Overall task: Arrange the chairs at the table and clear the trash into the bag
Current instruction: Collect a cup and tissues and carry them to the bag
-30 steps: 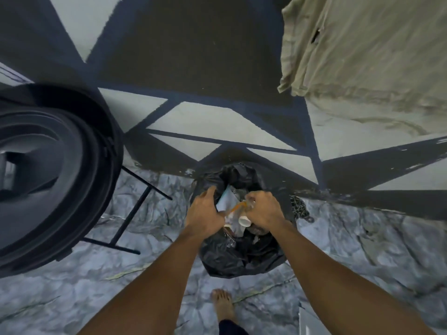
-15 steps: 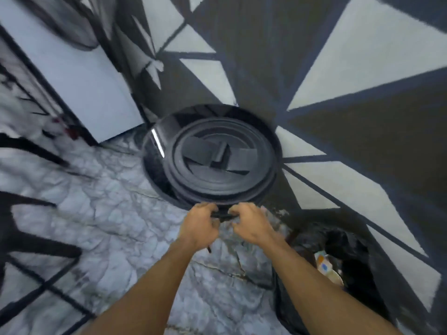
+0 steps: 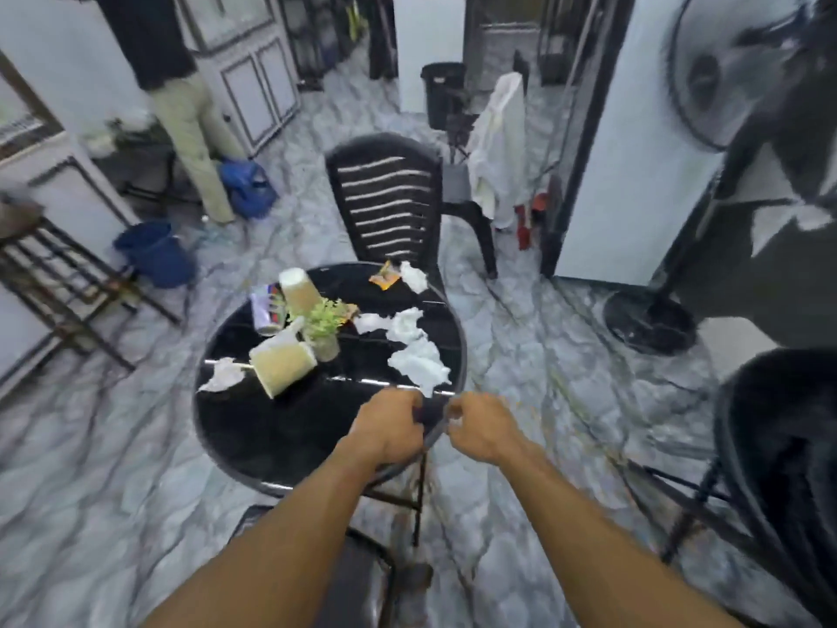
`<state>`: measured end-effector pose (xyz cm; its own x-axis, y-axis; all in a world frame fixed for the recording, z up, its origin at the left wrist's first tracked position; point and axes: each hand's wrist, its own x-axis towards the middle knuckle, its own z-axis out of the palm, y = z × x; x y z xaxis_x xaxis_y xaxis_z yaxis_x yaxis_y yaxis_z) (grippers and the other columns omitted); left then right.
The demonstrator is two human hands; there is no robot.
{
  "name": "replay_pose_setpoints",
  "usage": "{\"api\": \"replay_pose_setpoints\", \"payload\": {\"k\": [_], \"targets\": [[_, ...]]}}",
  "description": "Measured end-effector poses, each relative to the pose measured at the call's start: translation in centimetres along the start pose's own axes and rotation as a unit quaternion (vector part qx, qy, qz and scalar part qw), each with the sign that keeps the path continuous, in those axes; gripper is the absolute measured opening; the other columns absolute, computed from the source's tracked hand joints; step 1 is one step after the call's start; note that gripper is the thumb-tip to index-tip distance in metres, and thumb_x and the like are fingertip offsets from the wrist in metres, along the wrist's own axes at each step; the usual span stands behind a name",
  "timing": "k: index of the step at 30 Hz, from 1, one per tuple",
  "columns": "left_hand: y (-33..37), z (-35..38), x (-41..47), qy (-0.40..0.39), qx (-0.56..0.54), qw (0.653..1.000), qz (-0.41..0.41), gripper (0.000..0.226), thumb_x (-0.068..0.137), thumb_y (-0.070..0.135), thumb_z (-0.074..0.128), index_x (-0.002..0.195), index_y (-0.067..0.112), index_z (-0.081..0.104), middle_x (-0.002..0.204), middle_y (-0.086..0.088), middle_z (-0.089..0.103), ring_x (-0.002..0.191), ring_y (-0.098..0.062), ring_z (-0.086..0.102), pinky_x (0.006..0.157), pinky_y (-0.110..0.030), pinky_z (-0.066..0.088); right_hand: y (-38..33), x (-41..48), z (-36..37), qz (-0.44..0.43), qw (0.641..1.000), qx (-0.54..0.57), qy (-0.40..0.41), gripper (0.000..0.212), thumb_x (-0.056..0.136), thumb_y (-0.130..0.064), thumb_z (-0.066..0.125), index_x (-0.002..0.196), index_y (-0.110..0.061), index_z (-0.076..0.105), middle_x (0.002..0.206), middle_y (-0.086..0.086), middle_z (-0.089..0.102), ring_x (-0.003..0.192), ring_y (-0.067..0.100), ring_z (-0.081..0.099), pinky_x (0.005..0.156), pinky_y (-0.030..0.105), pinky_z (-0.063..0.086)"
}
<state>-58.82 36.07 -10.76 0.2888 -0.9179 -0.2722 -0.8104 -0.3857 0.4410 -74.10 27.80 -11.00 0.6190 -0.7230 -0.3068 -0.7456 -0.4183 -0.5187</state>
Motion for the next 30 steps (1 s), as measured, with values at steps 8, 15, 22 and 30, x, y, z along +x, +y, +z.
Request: {"api": "replay_pose_setpoints", "payload": {"k": [8,15,22,30], "targets": [[-13.8,-4.6,2.0,0.069,-0.013,0.988,-0.136,0.05,0.084,0.024,0.066,0.134,0.019,0.06,0.133,-0.001,0.06,0.121,-0.025,0.058,0.095,-0.035,0.049,-9.7,11.0,5.8,-0.064,0.998,-0.014,-0.011,0.03,0.087,-0.021,0.066,0.116,-0.019,0.071,0.119,0.001,0.069,0.111,0.025,0.064,0.089,0.033,0.053],[-19.2,-5.0,7.1,0.128,0.121,0.977,-0.117,0.056,0.076,0.019,0.069,0.129,0.016,0.052,0.139,-0.004,0.047,0.131,-0.028,0.039,0.105,-0.044,0.037,-5.9,16.5,8.2,0.022,0.986,-0.163,0.005,0.057,0.081,-0.013,0.066,0.136,-0.023,0.053,0.146,0.005,0.039,0.141,0.033,0.027,0.106,0.054,0.037],[-20.8,-3.4,9.3,0.102,0.211,0.956,-0.176,0.083,0.068,0.031,0.074,0.14,0.018,0.035,0.131,-0.006,0.053,0.123,-0.031,0.043,0.101,-0.052,0.036,-5.9,17.0,11.0,-0.021,0.992,-0.119,-0.021,0.045,0.082,0.008,0.06,0.122,-0.009,0.067,0.116,0.007,0.061,0.107,0.028,0.058,0.085,0.038,0.055],[-18.3,-1.7,7.6,0.053,0.198,0.967,-0.152,0.067,0.069,0.041,0.072,0.128,0.02,0.048,0.128,-0.008,0.047,0.116,-0.031,0.049,0.098,-0.049,0.041,-6.2,16.4,11.4,0.006,0.998,-0.004,-0.068,0.054,0.083,0.009,0.061,0.134,-0.01,0.06,0.13,0.009,0.052,0.104,0.028,0.064,0.081,0.033,0.056]]}}
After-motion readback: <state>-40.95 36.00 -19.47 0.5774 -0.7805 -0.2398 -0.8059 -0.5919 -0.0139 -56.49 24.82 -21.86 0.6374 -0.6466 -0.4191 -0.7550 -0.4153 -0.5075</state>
